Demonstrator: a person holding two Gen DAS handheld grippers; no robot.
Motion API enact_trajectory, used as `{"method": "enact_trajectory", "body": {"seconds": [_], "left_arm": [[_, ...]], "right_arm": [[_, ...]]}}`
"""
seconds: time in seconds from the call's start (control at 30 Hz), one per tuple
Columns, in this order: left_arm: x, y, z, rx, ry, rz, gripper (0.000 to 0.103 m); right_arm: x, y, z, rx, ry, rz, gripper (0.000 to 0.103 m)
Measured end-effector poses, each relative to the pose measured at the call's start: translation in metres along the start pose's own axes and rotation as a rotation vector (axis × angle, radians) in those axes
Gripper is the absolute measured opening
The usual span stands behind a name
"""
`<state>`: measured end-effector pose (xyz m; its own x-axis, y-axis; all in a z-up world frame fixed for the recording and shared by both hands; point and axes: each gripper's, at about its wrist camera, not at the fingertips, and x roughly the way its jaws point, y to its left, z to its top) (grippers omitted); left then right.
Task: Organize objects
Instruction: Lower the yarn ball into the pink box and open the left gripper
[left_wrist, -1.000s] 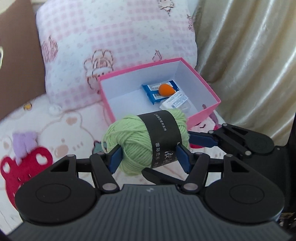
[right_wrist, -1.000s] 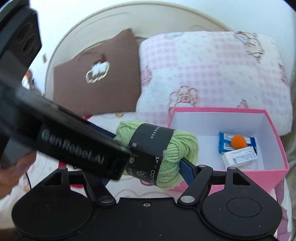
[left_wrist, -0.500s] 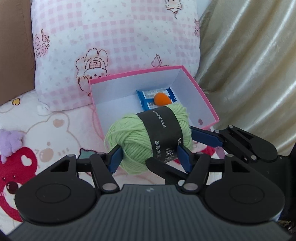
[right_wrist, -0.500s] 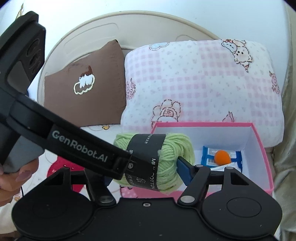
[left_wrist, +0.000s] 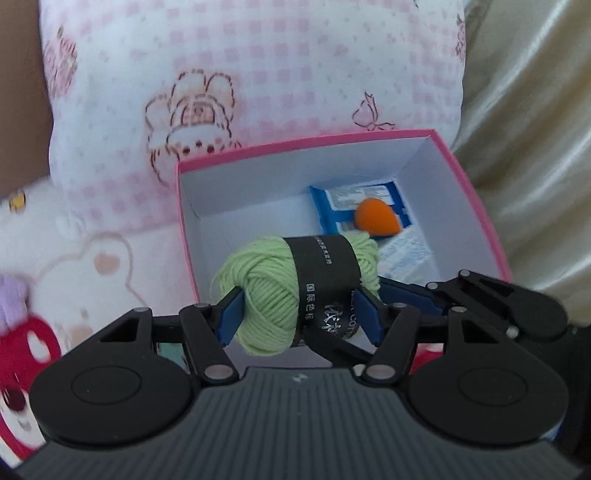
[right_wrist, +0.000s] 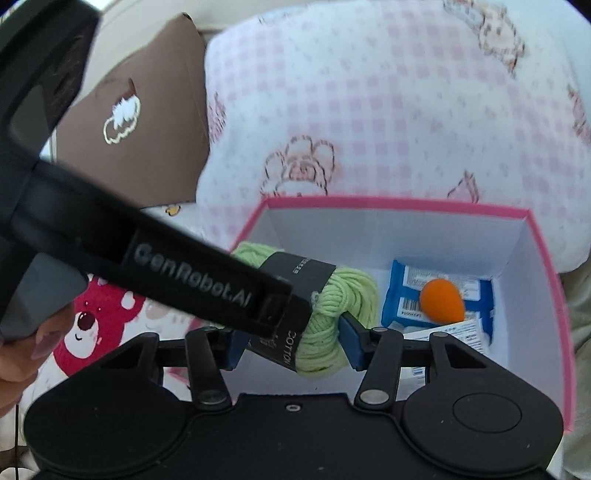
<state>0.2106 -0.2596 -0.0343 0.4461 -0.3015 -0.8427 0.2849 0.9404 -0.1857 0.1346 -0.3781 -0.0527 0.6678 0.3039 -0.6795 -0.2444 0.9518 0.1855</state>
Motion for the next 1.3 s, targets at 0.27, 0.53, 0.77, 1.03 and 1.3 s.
{"method": "enact_trajectory", "body": {"seconds": [0.27,0.53,0.77,1.03,1.3], "left_arm": [[0.028,0.005,-0.006,-0.002,0.021,-0.015,0.059],[0.044,-0.007,-0.005,-0.011,0.025,-0.036,0.056],[0.054,-0.002,-0.005,-0.063,0.061,-0.003,0.053],[0.059,-0.016,-0.005,-0.025,0.033,0.028,0.049],[0.06,-0.022,-0.009,0.034,0.024,0.078,0.047]], "right_arm": [[0.026,-0.016,-0.017,0.054,-0.001,0.014,0.057],[0.025,-0.039,-0.02,0.068,0.026,0.022,0.057],[0.036,-0.037,-0.022,0.043,0.055,0.001,0.057],[0.038,-0.036,-0.021,0.005,0.045,-0.059,0.056],[0.041,-0.036,-0.032,0.03,0.053,-0.072,0.057]]}}
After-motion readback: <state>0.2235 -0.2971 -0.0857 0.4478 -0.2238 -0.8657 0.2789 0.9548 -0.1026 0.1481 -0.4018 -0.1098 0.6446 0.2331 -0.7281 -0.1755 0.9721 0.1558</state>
